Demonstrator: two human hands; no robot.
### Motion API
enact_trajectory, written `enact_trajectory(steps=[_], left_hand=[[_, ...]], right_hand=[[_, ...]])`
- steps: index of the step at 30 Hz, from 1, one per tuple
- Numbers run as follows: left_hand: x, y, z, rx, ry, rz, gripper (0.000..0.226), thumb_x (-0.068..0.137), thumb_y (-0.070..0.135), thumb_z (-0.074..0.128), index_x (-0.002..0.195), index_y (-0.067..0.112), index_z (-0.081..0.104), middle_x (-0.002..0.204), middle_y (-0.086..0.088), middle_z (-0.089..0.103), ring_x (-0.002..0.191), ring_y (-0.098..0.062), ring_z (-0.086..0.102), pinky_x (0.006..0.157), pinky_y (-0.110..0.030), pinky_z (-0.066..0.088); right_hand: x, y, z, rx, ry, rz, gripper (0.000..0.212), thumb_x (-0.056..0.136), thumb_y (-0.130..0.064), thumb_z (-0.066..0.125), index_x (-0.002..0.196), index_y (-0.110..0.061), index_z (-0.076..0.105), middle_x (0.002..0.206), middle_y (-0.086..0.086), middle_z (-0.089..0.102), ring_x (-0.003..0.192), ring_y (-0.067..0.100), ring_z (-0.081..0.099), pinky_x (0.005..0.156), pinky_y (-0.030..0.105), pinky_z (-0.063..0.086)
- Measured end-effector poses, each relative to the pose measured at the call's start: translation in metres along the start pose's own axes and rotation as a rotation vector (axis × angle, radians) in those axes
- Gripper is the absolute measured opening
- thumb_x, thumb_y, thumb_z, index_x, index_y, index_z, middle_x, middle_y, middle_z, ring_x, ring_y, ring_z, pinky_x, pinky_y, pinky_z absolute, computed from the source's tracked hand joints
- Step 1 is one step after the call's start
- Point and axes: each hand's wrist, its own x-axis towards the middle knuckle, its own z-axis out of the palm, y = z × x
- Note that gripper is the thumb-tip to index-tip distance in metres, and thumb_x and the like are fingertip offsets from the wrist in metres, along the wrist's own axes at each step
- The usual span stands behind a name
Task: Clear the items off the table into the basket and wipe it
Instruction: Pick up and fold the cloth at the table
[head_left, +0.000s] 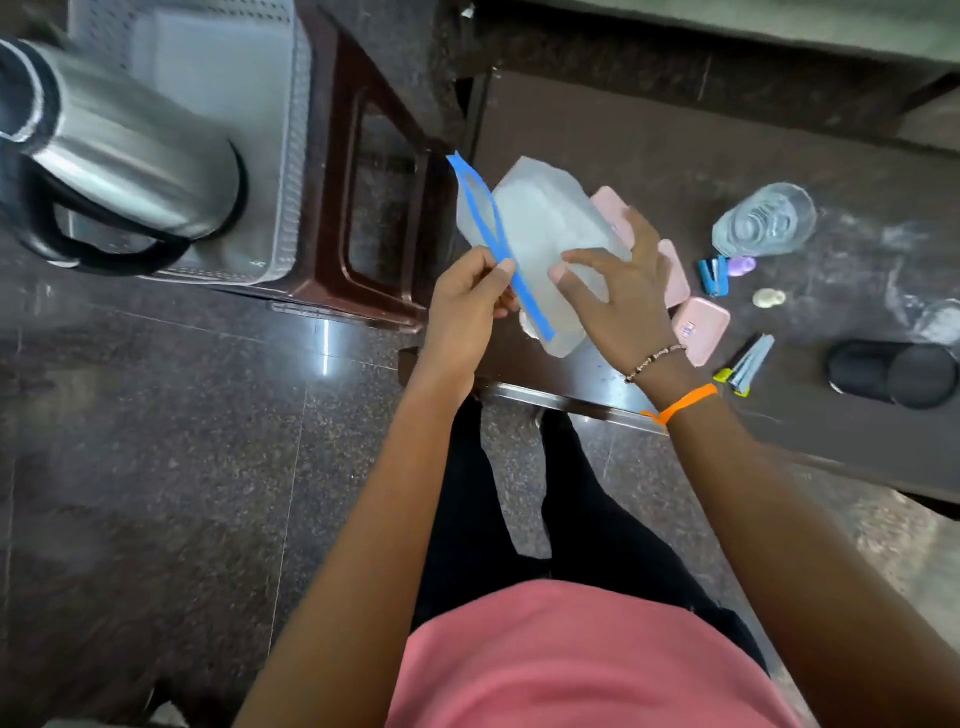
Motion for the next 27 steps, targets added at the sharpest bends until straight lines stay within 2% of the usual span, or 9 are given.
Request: enact_trajectory(steps=[3,6,9,12,16,18,21,24,27], left_hand=[[-0.008,0.003,0.022,0.043,-0.069,-0.009,0.017,0.096,0.005,0.043,0.090,-0.003,0.057,0.073,-0.009,0.051,0.063,-0.011,0.046,0.072,-0.028,0.039],[-0.015,0.005,0.044,0.142,-0.152,-0.014,0.016,0.095,0.004,0.044,0.085,0.000,0.055,0.079,-0.013,0.051,0.067,-0.012,0.047,0.070,-0.026,0.038],[-0.019,0.003,0.060,0.189,-0.178,-0.014,0.018,0.094,0.005,0.046,0.086,-0.009,0.057,0.079,-0.015,0.051,0.068,-0.015,0.047,0.070,-0.027,0.037],[-0.020,-0.001,0.068,0.216,-0.124,-0.013,0.022,0.092,0.007,0.048,0.081,-0.010,0.055,0.076,-0.015,0.050,0.066,-0.014,0.047,0.070,-0.024,0.038],[-0.017,-0.005,0.074,0.272,-0.175,-0.023,0.025,0.092,0.007,0.049,0.083,-0.016,0.053,0.077,-0.016,0.051,0.063,-0.012,0.046,0.068,-0.018,0.040],[-0.016,-0.007,0.077,0.305,-0.191,-0.012,0.026,0.093,0.007,0.049,0.083,-0.016,0.054,0.077,-0.015,0.052,0.062,-0.011,0.046,0.062,-0.012,0.040],[-0.016,-0.012,0.082,0.298,-0.053,0.007,0.025,0.093,0.008,0.047,0.076,-0.010,0.052,0.071,-0.012,0.047,0.065,-0.016,0.041,0.062,-0.026,0.036],[-0.015,-0.016,0.083,0.329,0.231,0.053,0.031,0.092,0.011,0.045,0.061,0.014,0.042,0.059,0.006,0.039,0.055,-0.008,0.034,0.056,-0.024,0.030],[-0.012,-0.014,0.081,0.292,0.318,0.079,0.034,0.092,0.013,0.044,0.060,0.021,0.035,0.058,0.008,0.035,0.055,-0.008,0.031,0.060,-0.028,0.030]], right_hand=[[-0.004,0.012,-0.018,-0.060,0.024,-0.032,0.029,0.088,-0.037,0.057,0.105,-0.017,0.069,0.150,0.009,0.031,0.138,0.028,0.025,0.114,0.034,0.022],[-0.004,0.021,-0.030,0.177,-0.016,-0.045,0.022,0.088,-0.025,0.059,0.089,-0.007,0.070,0.114,0.012,0.062,0.113,0.020,0.052,0.099,0.027,0.037],[-0.006,0.026,-0.037,0.245,0.006,0.004,0.009,0.083,-0.018,0.063,0.076,-0.012,0.063,0.082,0.005,0.057,0.079,0.015,0.050,0.072,0.021,0.037],[-0.004,0.037,-0.042,0.258,0.061,0.043,0.009,0.079,-0.010,0.061,0.074,-0.004,0.065,0.074,0.002,0.057,0.073,0.015,0.051,0.068,0.020,0.036],[0.000,0.044,-0.046,0.418,0.056,0.092,0.007,0.081,-0.014,0.064,0.079,-0.009,0.059,0.069,-0.008,0.056,0.071,0.013,0.057,0.074,0.030,0.048],[0.001,0.043,-0.045,0.436,0.048,0.100,0.020,0.077,-0.007,0.066,0.076,-0.019,0.049,0.066,-0.011,0.051,0.065,0.008,0.053,0.072,0.032,0.047],[0.004,0.044,-0.046,0.410,0.089,0.062,0.034,0.070,0.006,0.058,0.072,-0.020,0.037,0.064,-0.009,0.042,0.060,0.015,0.043,0.067,0.035,0.042],[0.004,0.049,-0.053,0.159,0.143,-0.074,0.023,0.068,0.007,0.048,0.081,-0.011,0.044,0.077,0.005,0.048,0.067,0.027,0.044,0.065,0.036,0.040],[0.001,0.053,-0.062,-0.180,0.244,-0.067,0.030,0.070,0.010,0.043,0.090,-0.009,0.055,0.106,0.016,0.048,0.086,0.032,0.051,0.068,0.040,0.044]])
